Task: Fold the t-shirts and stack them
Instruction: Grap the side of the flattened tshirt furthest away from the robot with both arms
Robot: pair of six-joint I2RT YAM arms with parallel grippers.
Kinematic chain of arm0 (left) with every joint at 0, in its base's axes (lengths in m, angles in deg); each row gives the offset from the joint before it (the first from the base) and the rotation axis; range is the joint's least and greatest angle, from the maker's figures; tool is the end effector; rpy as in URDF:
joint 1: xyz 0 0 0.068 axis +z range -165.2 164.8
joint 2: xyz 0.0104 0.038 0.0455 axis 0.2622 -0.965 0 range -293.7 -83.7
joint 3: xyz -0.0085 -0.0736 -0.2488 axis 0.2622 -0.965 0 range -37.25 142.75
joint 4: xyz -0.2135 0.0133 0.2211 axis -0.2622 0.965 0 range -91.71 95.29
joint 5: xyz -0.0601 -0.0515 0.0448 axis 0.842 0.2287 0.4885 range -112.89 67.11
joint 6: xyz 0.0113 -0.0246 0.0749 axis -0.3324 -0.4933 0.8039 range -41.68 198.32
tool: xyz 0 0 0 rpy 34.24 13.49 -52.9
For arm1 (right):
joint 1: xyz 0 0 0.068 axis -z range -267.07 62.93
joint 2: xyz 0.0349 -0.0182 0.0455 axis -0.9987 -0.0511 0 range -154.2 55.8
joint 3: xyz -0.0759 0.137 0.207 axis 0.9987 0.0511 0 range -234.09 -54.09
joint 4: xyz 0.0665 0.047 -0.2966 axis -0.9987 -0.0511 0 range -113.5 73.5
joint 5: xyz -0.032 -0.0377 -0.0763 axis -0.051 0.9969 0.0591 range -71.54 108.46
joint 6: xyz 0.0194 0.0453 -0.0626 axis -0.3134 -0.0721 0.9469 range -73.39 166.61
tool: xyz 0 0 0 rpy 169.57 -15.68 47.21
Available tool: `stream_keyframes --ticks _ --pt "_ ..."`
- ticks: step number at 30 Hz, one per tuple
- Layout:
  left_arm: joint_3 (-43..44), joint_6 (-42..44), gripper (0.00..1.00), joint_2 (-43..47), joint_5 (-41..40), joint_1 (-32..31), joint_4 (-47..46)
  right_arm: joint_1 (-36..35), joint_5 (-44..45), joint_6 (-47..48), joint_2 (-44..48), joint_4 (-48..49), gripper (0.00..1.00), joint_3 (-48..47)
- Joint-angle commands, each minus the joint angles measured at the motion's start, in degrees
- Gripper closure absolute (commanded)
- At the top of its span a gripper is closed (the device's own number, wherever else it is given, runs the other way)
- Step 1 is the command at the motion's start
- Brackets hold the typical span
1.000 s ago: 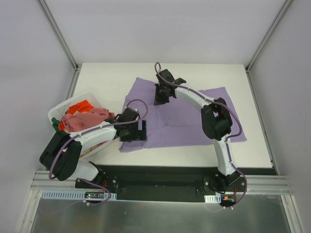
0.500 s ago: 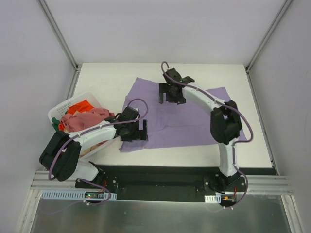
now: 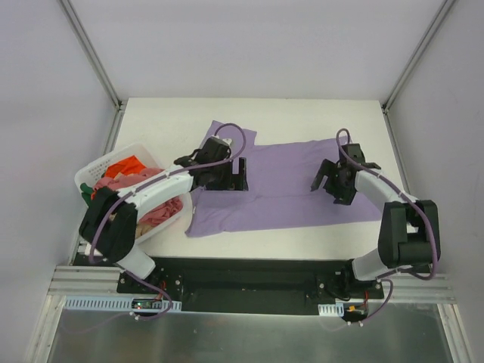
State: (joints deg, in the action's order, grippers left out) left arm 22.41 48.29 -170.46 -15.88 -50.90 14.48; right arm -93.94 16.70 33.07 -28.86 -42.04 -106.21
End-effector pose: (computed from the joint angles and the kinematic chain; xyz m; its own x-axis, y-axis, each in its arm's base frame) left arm 0.3185 -0.2392 0.1856 -0.8079 -0.0311 -0.5885 0.2852 0.8532 -0.4367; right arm 0.3491 0.0442 0.1342 -0.8510 0.1331 -0.5080 0.0653 0.9867 0.1492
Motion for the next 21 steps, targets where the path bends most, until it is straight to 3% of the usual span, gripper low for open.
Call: stream_keyframes --ticks 1,5,11,21 --pt "5.9 2.6 0.01 -7.98 -0.24 -0.6 0.87 3.35 -12.38 -0.61 -4.27 7.43 0.04 0.96" --pt "6.79 2.6 0.01 -12.11 0.47 -0.6 0.87 4.94 -11.43 -1.92 -4.64 7.61 0.04 4.03" --pt "4.07 1.28 0.01 -13.08 1.08 -0.68 0.78 6.7 -9.31 -4.65 2.65 6.82 0.04 13.78" --pt "-5.42 0.14 0.01 -7.29 0.82 -2.53 0.69 6.7 -6.5 -5.35 13.9 -0.21 0.04 24.6"
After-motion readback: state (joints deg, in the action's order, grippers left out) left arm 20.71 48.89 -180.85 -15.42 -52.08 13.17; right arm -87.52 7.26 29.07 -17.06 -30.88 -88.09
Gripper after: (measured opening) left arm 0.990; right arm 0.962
